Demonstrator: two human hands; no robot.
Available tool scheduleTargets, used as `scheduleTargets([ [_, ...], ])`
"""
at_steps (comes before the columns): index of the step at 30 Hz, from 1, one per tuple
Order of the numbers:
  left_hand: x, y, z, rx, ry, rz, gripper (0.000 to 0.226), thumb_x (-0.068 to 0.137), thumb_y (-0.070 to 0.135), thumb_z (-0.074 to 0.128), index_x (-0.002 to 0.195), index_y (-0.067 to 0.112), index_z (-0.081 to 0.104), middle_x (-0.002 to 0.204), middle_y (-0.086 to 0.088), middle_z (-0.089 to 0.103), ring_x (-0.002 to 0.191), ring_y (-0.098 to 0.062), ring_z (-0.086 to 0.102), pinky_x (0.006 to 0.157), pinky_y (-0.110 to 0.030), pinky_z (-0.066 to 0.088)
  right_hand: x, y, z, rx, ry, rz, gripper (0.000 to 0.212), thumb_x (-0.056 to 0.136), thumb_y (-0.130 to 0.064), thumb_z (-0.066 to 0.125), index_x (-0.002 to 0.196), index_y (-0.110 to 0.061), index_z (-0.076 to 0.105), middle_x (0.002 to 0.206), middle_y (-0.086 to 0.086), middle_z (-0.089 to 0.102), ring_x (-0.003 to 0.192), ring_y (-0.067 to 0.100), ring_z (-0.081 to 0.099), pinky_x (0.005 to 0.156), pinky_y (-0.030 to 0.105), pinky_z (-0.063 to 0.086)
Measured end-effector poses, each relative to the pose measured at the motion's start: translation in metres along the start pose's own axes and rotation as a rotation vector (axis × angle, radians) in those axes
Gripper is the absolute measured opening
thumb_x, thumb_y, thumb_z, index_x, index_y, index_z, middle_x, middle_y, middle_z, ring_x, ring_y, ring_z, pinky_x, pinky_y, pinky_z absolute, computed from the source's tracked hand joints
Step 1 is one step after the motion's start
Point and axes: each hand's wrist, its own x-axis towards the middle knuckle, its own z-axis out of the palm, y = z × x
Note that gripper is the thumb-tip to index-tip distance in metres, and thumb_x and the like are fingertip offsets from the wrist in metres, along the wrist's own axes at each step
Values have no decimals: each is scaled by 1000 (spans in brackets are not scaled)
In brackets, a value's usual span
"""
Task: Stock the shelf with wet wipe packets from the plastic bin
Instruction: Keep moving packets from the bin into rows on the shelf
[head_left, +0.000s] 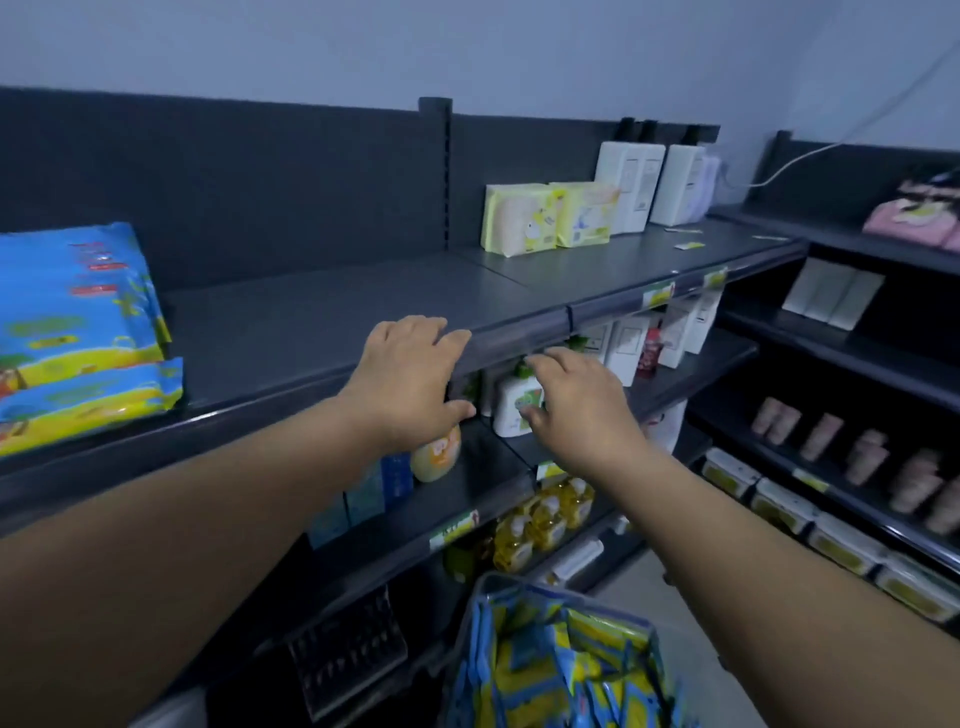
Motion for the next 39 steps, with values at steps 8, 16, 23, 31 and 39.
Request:
scheduleTargets([
  [8,4,70,62,-46,-99,68,84,85,61,53,151,22,19,156,-5,22,143,-24,19,114,-40,15,-60,67,34,14,-110,106,58,93,-37,55,144,-17,37,144,7,38,134,30,33,108,41,29],
  [16,-12,121,142,-137,-208,91,80,81,58,59,145,21,32,146,-7,39,134,-28,37,108,-42,32,-119,109,91,77,-251,242,54,91,-33,57,140,-17,41,143,6,39,131,30,36,108,40,31],
  [23,-29,145,223,-238,-400,148,78,81,58,61,142,18,35,144,-6,39,132,-28,38,107,-42,35,-172,139,152,193,-370,448,52,92,-31,59,138,-11,42,140,11,42,128,31,40,105,41,37],
  [31,-49,181,331,-344,-562,206,80,82,50,64,146,17,30,147,-5,37,135,-26,36,110,-39,32,-243,155,240,281,-487,704,57,91,-32,60,141,-13,39,140,10,43,126,31,44,101,36,39],
  [39,-72,188,437,-286,-679,161,74,83,46,65,143,17,33,146,-7,38,133,-27,38,105,-39,37,-271,159,334,366,-526,854,60,93,-31,58,143,-8,35,144,15,40,134,29,38,106,36,33],
])
